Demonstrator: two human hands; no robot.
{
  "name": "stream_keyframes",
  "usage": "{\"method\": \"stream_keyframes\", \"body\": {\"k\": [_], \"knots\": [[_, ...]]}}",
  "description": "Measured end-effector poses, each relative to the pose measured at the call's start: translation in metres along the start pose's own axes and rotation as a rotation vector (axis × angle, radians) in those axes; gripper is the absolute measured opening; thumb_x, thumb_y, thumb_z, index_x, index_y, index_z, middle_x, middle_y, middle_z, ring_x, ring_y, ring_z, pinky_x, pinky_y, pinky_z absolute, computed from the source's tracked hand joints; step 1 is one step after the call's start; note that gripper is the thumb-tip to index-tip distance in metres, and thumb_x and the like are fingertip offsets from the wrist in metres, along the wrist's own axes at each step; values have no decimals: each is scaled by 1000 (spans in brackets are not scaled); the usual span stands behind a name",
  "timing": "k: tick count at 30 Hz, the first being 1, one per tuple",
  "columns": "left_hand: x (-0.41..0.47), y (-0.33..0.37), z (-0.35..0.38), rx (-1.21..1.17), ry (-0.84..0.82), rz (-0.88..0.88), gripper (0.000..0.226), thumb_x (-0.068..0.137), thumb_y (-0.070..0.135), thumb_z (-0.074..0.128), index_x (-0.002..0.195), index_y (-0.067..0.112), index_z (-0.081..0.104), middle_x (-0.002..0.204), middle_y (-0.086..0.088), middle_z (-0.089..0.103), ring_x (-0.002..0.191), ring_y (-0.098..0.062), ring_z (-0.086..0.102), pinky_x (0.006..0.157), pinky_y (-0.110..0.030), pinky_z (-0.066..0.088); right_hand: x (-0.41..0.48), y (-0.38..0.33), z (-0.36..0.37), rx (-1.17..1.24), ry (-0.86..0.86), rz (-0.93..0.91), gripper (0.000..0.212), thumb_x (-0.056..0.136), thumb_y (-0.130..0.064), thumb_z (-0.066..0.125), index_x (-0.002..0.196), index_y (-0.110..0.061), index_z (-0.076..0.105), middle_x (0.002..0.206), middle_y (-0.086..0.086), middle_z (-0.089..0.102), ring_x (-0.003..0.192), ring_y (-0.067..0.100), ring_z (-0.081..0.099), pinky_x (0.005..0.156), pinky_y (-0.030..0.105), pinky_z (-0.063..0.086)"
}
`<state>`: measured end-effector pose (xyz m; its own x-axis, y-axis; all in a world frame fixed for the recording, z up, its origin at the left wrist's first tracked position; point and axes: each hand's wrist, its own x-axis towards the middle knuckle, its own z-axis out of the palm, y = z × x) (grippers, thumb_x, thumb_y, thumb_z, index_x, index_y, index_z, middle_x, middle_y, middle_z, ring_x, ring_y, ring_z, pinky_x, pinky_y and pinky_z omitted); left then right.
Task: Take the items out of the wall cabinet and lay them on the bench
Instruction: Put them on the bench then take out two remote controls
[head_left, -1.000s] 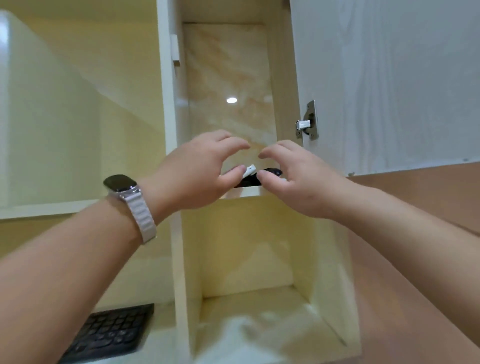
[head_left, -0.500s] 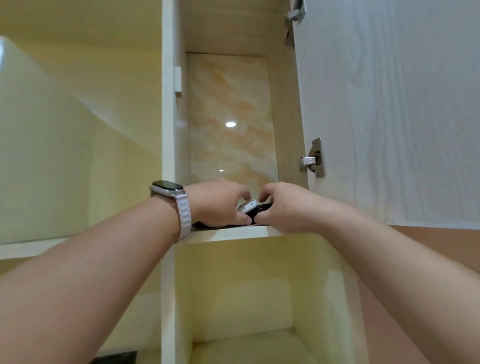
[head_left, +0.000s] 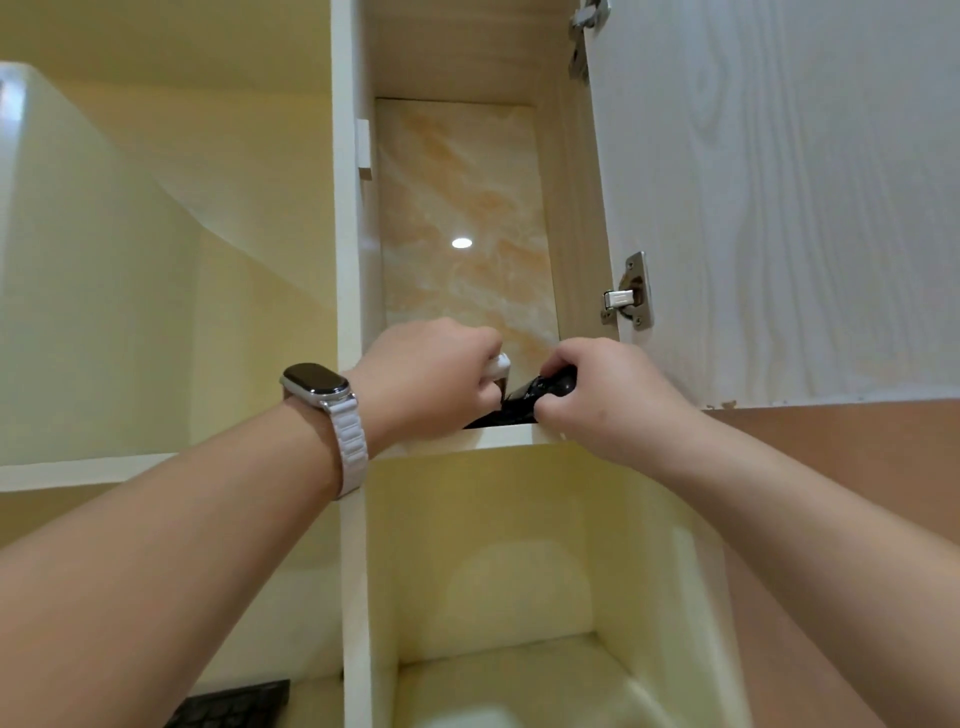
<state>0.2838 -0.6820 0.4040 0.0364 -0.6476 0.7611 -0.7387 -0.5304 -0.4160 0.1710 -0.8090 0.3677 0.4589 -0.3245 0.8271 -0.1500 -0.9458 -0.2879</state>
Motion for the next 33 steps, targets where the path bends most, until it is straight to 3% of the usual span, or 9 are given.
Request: {"method": "stream_keyframes", "body": {"k": [4, 9, 14, 17, 19, 22, 26, 29, 33], "knots": [[-25, -1, -3, 18, 271, 6, 23, 87, 32, 53, 78, 18, 37, 58, 7, 35, 56, -24, 44, 43, -29, 19, -24, 4, 6, -13, 195, -150, 29, 82, -20, 65, 111, -17, 66, 106, -1, 61, 92, 13, 52, 72, 16, 33], [-57, -1, -1, -130, 445, 37, 38, 83, 34, 68, 74, 21, 33, 55, 14, 26, 46, -20, 32, 40, -20, 17, -50, 20, 10, 95, 320, -204, 29, 77, -11, 75, 103, -14, 63, 96, -3, 53, 80, 1, 42, 72, 0, 33], [-77, 5, 4, -214, 519, -25, 41, 82, 29, 73, 75, 21, 33, 61, 9, 35, 48, -21, 32, 43, -18, 20, -68, 31, 19, 74, 403, -211, 21, 76, -11, 75, 89, -13, 60, 88, -3, 51, 75, 10, 44, 63, 28, 41], [-87, 8, 2, -358, 494, -118, 30, 83, 28, 72, 97, 17, 47, 72, 7, 50, 57, -19, 45, 47, -20, 32, -76, 34, 20, 22, 420, -204, 20, 74, -10, 72, 88, -11, 58, 86, -1, 50, 71, 21, 48, 58, 38, 44], [-93, 9, -1, -383, 471, -145, 39, 85, 27, 68, 117, 17, 50, 82, 5, 55, 65, -19, 49, 49, -27, 36, -80, 36, 20, -7, 445, -204, 18, 76, -12, 70, 86, -11, 55, 82, 0, 50, 68, 24, 47, 55, 39, 44], [-103, 12, -4, -356, 465, -163, 33, 86, 25, 65, 118, 19, 60, 96, 0, 62, 79, -21, 56, 63, -30, 38, -87, 37, 18, 2, 482, -173, 19, 81, -16, 68, 87, -15, 51, 74, -2, 49, 64, 23, 45, 53, 38, 43], [-116, 21, -1, -418, 407, -273, 20, 84, 21, 65, 104, 23, 66, 87, 3, 60, 75, -17, 53, 60, -23, 37, -97, 35, 15, 37, 366, -53, 22, 85, -22, 62, 103, -21, 49, 76, -5, 57, 71, 28, 55, 61, 41, 49], [-125, 33, 4, -506, 392, -375, 10, 81, 19, 66, 87, 22, 60, 75, 11, 56, 68, -8, 51, 59, -11, 36, -105, 35, 17, 79, 222, 22, 20, 85, -25, 57, 103, -25, 48, 72, -5, 57, 68, 26, 56, 60, 41, 50], [-139, 57, 12, -652, 370, -511, 10, 83, 22, 66, 88, 25, 58, 73, 11, 61, 68, -5, 57, 54, -16, 39, -120, 38, 22, 323, 97, 150, 12, 84, -24, 53, 95, -27, 48, 69, -3, 56, 58, 17, 52, 51, 36, 46]]}}
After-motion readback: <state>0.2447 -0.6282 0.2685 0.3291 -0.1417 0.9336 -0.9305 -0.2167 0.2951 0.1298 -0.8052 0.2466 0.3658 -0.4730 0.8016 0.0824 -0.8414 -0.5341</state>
